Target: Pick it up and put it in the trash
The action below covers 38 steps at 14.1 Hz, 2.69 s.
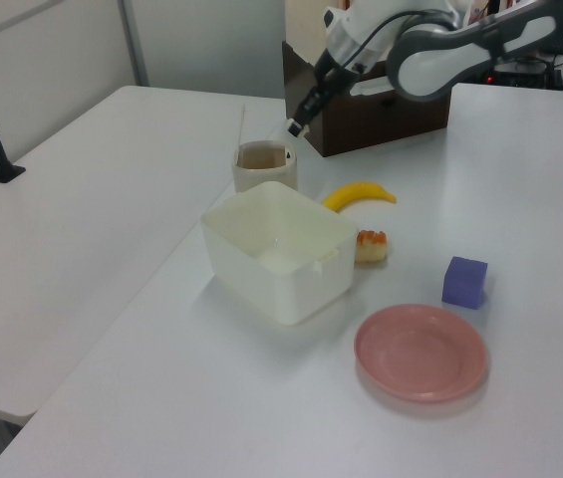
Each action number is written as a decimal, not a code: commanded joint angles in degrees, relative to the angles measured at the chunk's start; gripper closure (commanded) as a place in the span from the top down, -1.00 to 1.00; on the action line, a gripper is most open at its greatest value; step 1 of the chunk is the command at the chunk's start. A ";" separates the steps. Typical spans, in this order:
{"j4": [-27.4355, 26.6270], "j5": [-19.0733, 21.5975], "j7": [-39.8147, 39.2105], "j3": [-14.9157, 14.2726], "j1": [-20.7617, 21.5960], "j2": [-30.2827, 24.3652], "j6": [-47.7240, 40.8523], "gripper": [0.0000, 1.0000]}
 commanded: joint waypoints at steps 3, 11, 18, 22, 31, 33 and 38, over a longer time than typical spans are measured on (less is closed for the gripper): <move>9.25 -6.32 8.11 -0.61 -1.18 8.16 2.31 -0.34; 9.96 -6.50 14.01 -1.14 -1.10 8.26 3.37 1.00; 1.99 -5.89 14.27 -0.70 -1.10 -2.53 -4.32 1.00; 0.55 -1.43 7.53 0.36 -0.75 -7.12 -23.56 1.00; -0.50 7.82 -9.27 0.45 -0.92 -15.30 -48.22 1.00; -0.32 8.00 -10.08 0.36 -1.19 -15.56 -48.57 1.00; -0.24 8.09 -9.99 0.01 -1.36 -15.92 -50.50 1.00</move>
